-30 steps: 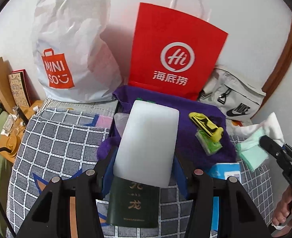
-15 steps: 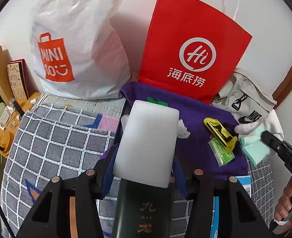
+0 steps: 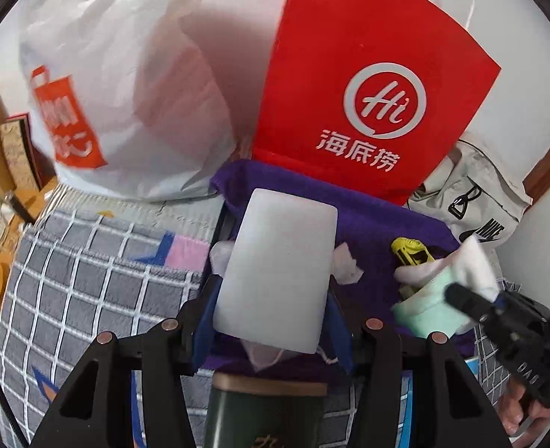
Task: Organize soft objects
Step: 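Carry the white foam block and white gloves over the purple towel, then lower the foam block and gloves onto the towel and open both tools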
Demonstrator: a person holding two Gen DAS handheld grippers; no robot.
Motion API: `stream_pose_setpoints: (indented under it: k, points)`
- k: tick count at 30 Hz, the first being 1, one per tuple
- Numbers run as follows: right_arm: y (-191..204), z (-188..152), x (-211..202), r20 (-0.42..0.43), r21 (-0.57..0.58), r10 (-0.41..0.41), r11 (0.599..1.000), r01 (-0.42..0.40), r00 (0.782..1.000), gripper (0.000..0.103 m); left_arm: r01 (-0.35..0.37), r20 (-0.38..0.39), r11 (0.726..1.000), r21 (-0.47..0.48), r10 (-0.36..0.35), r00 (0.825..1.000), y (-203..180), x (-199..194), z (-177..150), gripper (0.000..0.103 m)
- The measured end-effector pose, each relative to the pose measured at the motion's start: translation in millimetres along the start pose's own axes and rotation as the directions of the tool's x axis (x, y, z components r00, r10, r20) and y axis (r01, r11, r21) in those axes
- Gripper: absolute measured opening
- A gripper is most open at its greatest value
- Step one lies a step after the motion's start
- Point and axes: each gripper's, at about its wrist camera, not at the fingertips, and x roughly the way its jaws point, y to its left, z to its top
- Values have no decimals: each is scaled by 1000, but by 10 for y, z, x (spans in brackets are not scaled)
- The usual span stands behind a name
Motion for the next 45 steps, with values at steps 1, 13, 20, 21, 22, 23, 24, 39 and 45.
stream_pose_setpoints:
  k: [1, 13, 20, 21, 22, 23, 24, 39, 45]
  points:
    - [-5, 1, 45, -12, -1, 10, 1000, -10, 1000, 14, -3, 0, 1000, 4, 3, 1000, -23, 22, 30, 51]
    - [-116, -36, 392, -107, -17, 13, 1000, -15, 994, 14, 27, -50, 999, 33, -26, 998, -186, 449, 195, 51]
    - [-112, -86, 560, -164, -60, 13, 998, -24, 986, 14, 39, -92, 998, 39, -36, 995, -179, 692, 194, 51]
    - [-110, -92, 588, -171, -66, 11, 998, -22, 985, 14, 37, -99, 998, 42, -32, 995, -173, 721, 188, 51]
    - [-112, -99, 617, -180, -68, 10, 997, -23, 984, 14, 37, -102, 998, 45, -32, 994, -168, 737, 185, 51]
    - [-119, -104, 640, -187, -66, 12, 997, -25, 982, 15, 36, -104, 998, 47, -31, 994, -161, 748, 183, 52]
    - [-130, -111, 663, -193, -64, 12, 998, -24, 981, 15, 32, -108, 998, 47, -27, 994, -153, 767, 185, 52]
    - [-148, -98, 673, -190, -71, -9, 997, -4, 982, 27, 24, -136, 997, 72, -14, 991, -219, 936, 172, 54]
    - [-145, -78, 632, -171, -82, -23, 997, 9, 985, 45, 24, -166, 997, 73, -11, 986, -302, 1041, 160, 59]
